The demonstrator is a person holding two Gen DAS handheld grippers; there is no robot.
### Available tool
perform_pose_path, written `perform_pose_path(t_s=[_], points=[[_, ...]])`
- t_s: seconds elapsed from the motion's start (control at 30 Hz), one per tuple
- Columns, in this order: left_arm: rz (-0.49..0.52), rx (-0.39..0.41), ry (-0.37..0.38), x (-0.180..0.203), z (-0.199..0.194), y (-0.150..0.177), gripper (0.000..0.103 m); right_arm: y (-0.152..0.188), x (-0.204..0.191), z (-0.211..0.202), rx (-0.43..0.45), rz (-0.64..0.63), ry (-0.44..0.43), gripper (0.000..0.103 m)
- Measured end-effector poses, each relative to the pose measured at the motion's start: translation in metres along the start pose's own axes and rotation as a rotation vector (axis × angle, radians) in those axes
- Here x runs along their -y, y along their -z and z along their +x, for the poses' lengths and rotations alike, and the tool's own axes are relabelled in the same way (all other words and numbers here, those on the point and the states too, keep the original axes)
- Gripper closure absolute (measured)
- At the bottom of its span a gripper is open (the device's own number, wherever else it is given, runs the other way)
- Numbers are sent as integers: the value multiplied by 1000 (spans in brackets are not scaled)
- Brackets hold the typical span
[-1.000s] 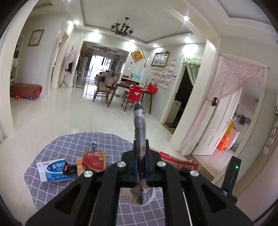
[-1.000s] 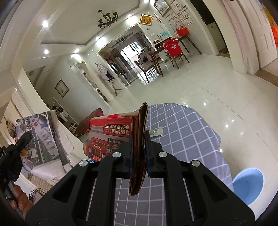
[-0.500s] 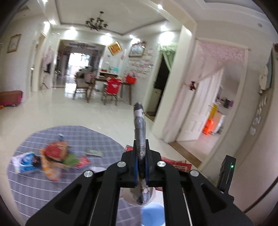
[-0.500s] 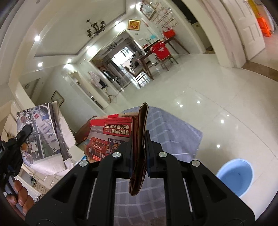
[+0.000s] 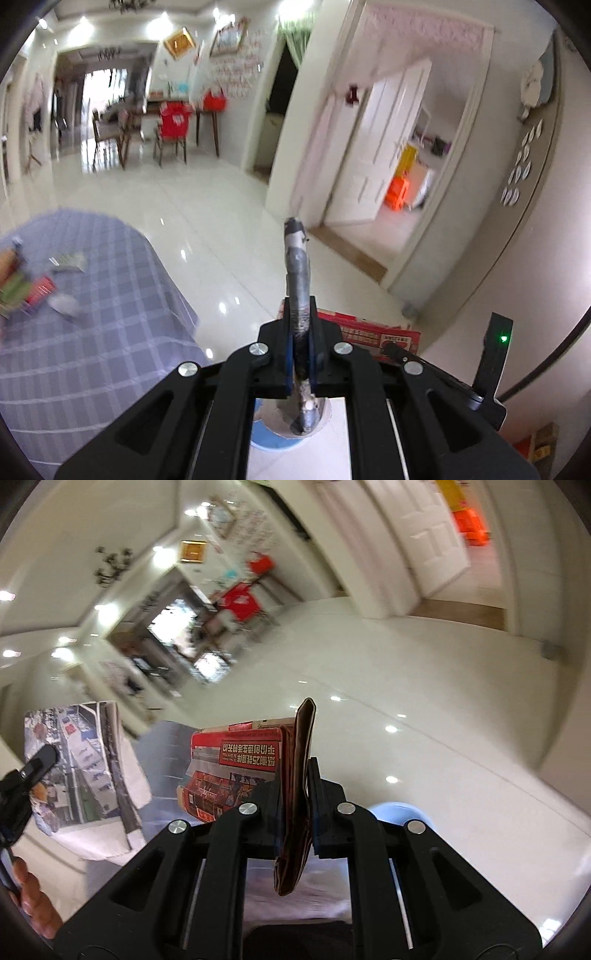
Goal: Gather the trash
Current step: 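Carry both held items from the table over the light-blue bucket, then open the right tool over the bucket while the left tool opens too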
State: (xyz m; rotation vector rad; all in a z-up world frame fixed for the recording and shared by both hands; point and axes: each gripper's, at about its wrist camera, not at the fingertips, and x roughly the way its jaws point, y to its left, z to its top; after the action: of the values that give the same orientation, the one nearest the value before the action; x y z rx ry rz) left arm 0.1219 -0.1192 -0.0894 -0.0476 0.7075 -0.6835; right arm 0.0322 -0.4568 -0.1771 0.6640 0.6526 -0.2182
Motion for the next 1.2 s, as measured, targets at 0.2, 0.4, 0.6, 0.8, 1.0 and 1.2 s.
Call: perform_pose_path(t_s=[0.2, 0.4, 0.6, 0.8, 1.0, 1.2], points=[[-45, -155, 19, -13, 85, 30, 98, 29, 48, 50, -67, -42, 204, 92], [-57, -261, 9, -29, 145, 53, 98, 61, 71, 113, -163, -137, 354, 92], [-47, -335, 1, -40, 187, 70, 98, 73, 65, 174, -230, -130, 340, 38], [-40, -388, -8, -44, 213, 83, 98, 71, 45, 168, -231, -120, 301, 32], [-36, -418, 11, -39, 227, 94, 97, 63, 37, 134, -151, -108, 271, 32], [-28, -433, 29, -30, 233, 100, 97, 53, 30, 107, -92, -91, 246, 32]])
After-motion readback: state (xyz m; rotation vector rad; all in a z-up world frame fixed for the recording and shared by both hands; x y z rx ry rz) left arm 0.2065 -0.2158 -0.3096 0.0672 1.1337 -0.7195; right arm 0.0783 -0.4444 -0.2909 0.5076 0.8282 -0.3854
